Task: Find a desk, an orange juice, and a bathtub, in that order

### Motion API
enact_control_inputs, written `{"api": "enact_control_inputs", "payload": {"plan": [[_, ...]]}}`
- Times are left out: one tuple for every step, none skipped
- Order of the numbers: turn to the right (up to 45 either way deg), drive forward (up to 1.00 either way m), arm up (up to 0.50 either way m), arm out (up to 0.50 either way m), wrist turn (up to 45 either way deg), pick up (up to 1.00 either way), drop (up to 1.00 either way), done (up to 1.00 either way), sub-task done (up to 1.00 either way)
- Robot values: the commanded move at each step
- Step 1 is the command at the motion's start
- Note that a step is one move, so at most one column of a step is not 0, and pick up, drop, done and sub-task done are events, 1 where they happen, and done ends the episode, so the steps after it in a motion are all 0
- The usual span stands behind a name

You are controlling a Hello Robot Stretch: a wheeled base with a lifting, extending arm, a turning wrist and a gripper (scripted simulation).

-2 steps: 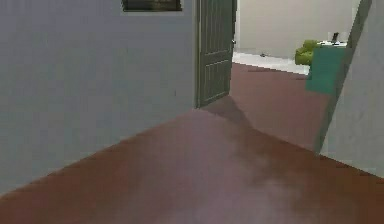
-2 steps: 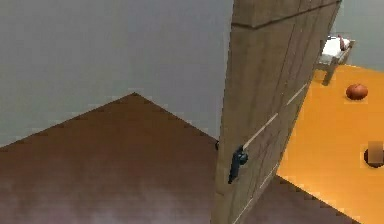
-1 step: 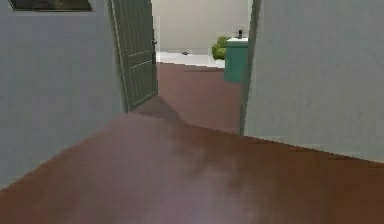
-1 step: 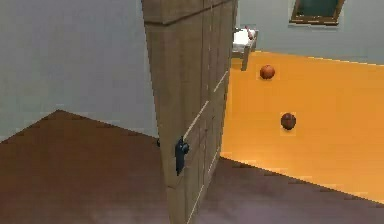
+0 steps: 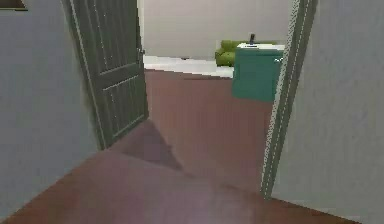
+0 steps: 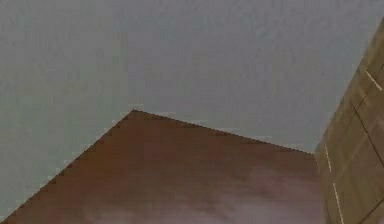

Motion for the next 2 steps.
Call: {"api": "enact_control_inputs", "payload": {"plan": [[0.0,1.0,0.0,0.0,0.0,0.0,0.0,0.0,0.0],[0.0,0.6,0.0,0.0,0.0,0.0,0.0,0.0,0.0]]}}
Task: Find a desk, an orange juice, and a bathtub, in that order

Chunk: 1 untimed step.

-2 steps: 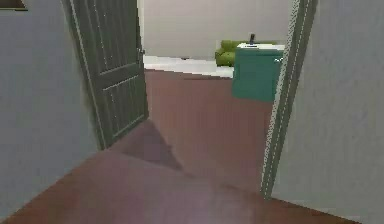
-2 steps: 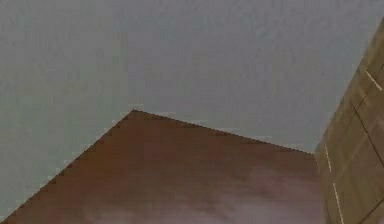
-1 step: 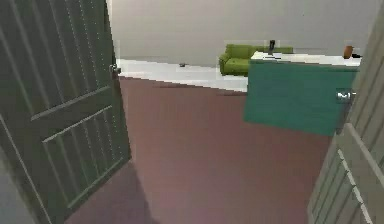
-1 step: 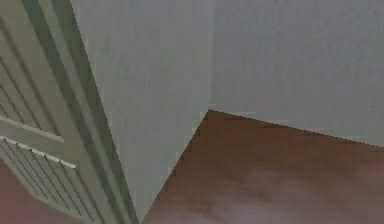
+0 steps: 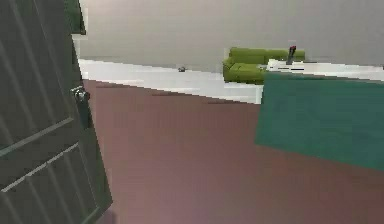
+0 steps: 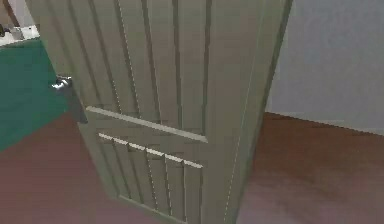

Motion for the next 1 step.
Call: {"api": "enact_control_inputs", "payload": {"plan": [[24.0,0.0,0.0,0.0,0.0,0.0,0.0,0.0,0.0]]}}
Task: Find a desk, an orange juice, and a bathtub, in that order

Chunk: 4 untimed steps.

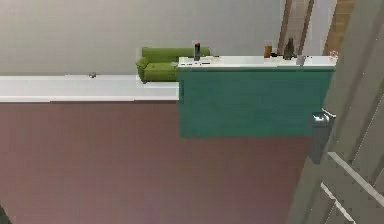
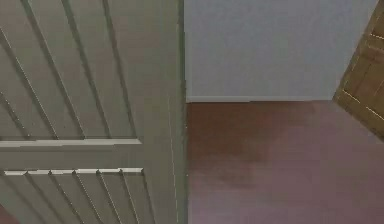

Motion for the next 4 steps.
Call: {"api": "enact_control_inputs", "payload": {"plan": [[0.0,1.0,0.0,0.0,0.0,0.0,0.0,0.0,0.0],[3.0,0.0,0.0,0.0,0.0,0.0,0.0,0.0,0.0],[0.0,0.75,0.0,0.0,0.0,0.0,0.0,0.0,0.0],[0.0,0.0,0.0,0.0,0.0,0.0,0.0,0.0,1.0]]}}
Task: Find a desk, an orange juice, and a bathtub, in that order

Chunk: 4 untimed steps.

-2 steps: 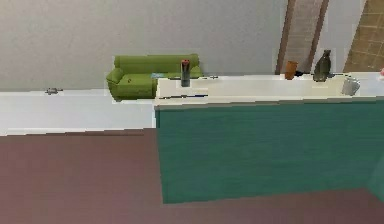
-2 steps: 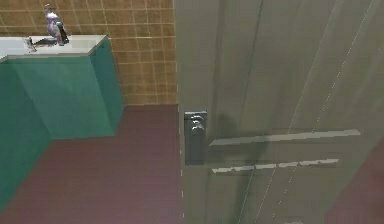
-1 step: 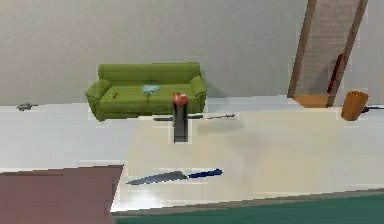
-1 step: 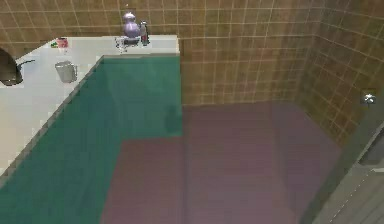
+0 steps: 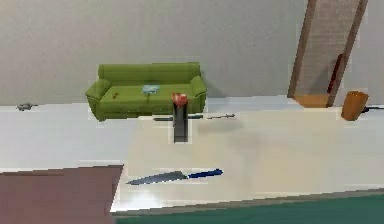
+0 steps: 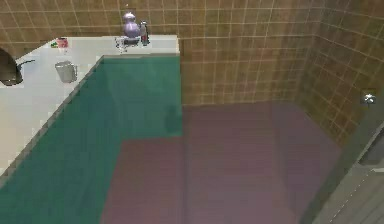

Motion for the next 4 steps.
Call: {"api": "enact_control_inputs", "payload": {"plan": [[45.0,0.0,0.0,0.0,0.0,0.0,0.0,0.0,0.0],[45.0,0.0,0.0,0.0,0.0,0.0,0.0,0.0,0.0],[45.0,0.0,0.0,0.0,0.0,0.0,0.0,0.0,0.0],[36.0,0.0,0.0,0.0,0.0,0.0,0.0,0.0,0.0]]}}
